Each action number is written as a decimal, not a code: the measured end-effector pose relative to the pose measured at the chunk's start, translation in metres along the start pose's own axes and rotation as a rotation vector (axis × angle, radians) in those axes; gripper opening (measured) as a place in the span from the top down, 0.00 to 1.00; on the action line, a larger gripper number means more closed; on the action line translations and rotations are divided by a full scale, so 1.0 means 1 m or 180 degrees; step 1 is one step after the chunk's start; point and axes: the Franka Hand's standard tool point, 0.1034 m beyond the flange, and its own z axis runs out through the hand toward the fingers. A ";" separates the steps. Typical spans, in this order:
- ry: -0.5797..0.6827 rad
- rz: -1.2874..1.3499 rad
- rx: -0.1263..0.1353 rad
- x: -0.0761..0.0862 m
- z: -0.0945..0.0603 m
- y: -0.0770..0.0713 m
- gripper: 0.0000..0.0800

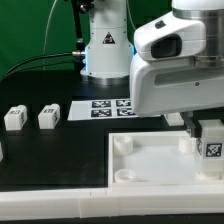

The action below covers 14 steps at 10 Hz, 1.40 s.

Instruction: Assemble one leg

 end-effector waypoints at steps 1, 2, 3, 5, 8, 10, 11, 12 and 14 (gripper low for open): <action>0.0004 0.0392 0.0058 0.001 0.000 0.001 0.62; -0.0004 0.0829 0.0096 0.002 0.000 0.001 0.62; -0.0012 0.1215 0.0106 0.002 0.000 0.001 0.62; -0.0030 0.2021 0.0127 0.002 0.000 0.000 0.62; -0.0081 0.3142 0.0150 0.000 0.001 -0.006 0.63; -0.0113 0.3413 0.0173 -0.001 0.001 -0.010 0.63; -0.0112 0.3360 0.0174 -0.001 0.001 -0.010 0.63; -0.0109 0.3250 0.0175 -0.001 0.001 -0.010 0.55; -0.0106 0.3090 0.0177 -0.001 0.001 -0.011 0.33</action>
Offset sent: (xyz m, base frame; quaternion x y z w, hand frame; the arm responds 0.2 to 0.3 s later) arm 0.0011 -0.0069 0.0011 -0.0079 0.0176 0.3170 0.9482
